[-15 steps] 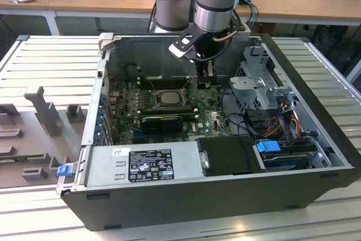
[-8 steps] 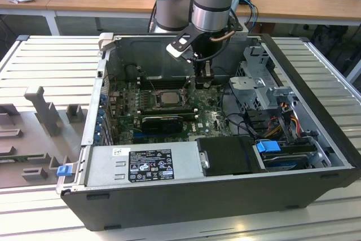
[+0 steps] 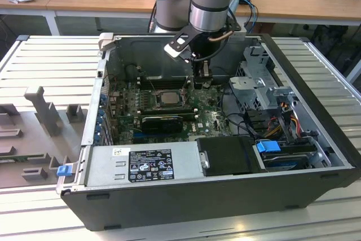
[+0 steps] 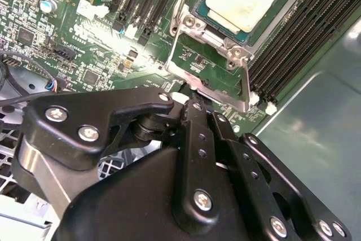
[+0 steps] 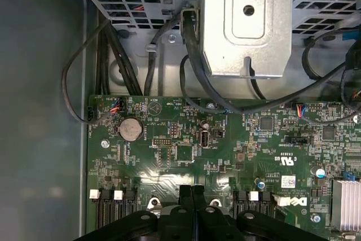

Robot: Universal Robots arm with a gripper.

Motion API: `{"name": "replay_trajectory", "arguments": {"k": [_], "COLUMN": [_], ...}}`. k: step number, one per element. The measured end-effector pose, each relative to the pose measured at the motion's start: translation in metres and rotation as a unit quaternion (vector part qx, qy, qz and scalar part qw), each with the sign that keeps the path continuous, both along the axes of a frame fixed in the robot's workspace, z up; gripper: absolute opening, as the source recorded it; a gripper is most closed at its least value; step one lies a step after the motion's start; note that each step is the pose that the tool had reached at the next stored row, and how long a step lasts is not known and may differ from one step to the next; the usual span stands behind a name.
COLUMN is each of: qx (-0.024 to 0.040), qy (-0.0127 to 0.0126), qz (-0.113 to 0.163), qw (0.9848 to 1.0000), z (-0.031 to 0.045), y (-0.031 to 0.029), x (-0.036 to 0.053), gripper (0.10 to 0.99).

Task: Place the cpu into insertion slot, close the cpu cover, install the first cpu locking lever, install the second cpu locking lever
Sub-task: 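Close the cpu cover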

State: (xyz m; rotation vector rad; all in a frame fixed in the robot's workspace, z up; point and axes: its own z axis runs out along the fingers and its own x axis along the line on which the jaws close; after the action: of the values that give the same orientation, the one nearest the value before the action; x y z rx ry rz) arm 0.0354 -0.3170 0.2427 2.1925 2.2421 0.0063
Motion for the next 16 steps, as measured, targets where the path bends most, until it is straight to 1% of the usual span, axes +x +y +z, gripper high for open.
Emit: {"name": "replay_trajectory", "arguments": {"k": [5,16], "qx": [0.0,0.0], "qy": [0.0,0.0], "qz": [0.0,0.0], "qw": [1.0,1.0], "z": [0.0,-0.0001], "y": [0.0,0.0], "x": [-0.0027,-0.0051], "gripper": [0.106,0.106]}}
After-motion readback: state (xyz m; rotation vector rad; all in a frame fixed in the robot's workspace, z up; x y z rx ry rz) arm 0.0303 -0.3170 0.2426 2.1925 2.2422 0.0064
